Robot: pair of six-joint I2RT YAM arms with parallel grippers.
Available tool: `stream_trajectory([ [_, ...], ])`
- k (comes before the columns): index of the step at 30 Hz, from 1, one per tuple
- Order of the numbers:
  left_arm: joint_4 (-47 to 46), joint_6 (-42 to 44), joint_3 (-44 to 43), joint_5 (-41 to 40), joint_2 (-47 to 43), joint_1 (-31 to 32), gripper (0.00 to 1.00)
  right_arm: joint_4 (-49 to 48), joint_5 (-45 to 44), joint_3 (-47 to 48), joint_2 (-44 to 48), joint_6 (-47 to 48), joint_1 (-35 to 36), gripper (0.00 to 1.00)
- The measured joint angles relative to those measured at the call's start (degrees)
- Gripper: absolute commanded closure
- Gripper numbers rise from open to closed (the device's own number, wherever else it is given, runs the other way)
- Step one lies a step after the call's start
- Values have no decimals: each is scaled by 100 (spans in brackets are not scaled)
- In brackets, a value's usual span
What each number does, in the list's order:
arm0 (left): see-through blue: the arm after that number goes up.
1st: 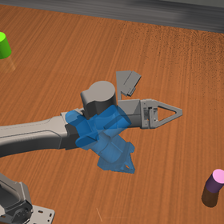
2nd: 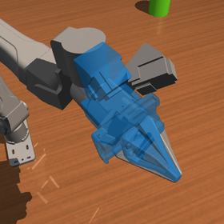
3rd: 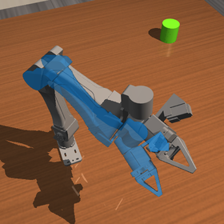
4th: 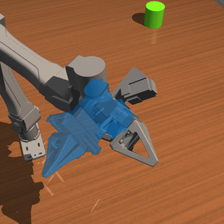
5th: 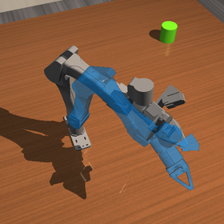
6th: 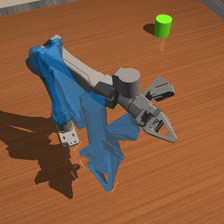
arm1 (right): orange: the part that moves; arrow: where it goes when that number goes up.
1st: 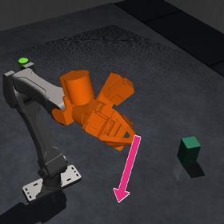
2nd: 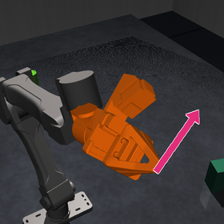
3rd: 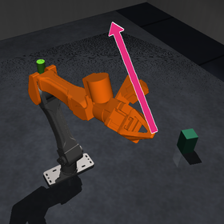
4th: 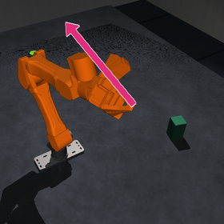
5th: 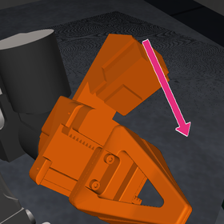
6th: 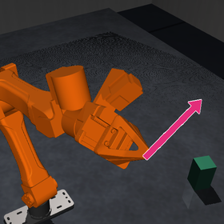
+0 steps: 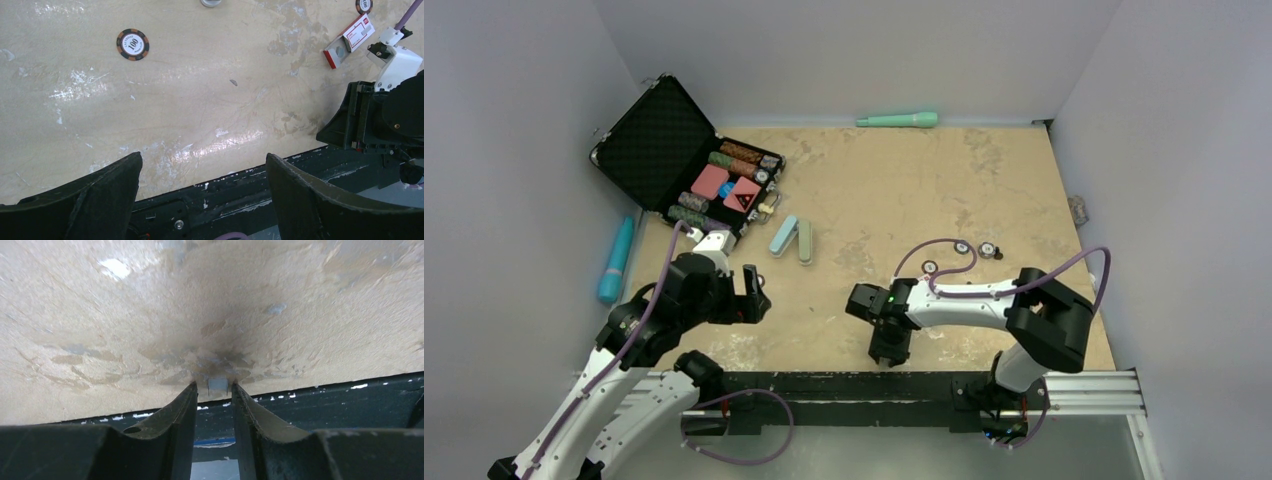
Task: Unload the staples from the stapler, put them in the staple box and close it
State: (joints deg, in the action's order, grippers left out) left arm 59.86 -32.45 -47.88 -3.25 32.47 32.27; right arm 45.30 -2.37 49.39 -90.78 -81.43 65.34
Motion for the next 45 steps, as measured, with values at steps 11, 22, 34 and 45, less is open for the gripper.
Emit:
stream_trajectory([
  [11, 22, 0, 0, 0, -2, 0, 4, 24, -157, 66, -37, 184, -149, 71],
  [22, 72, -4, 0, -9, -13, 0, 4, 4, -157, 66, -37, 328, -166, 75],
  [34, 107, -15, 0, -50, -52, 0, 4, -26, -142, 63, -37, 439, -160, 74],
  [45, 107, -17, 0, -61, -50, 0, 4, -181, -101, -50, 66, 459, -125, 70],
])
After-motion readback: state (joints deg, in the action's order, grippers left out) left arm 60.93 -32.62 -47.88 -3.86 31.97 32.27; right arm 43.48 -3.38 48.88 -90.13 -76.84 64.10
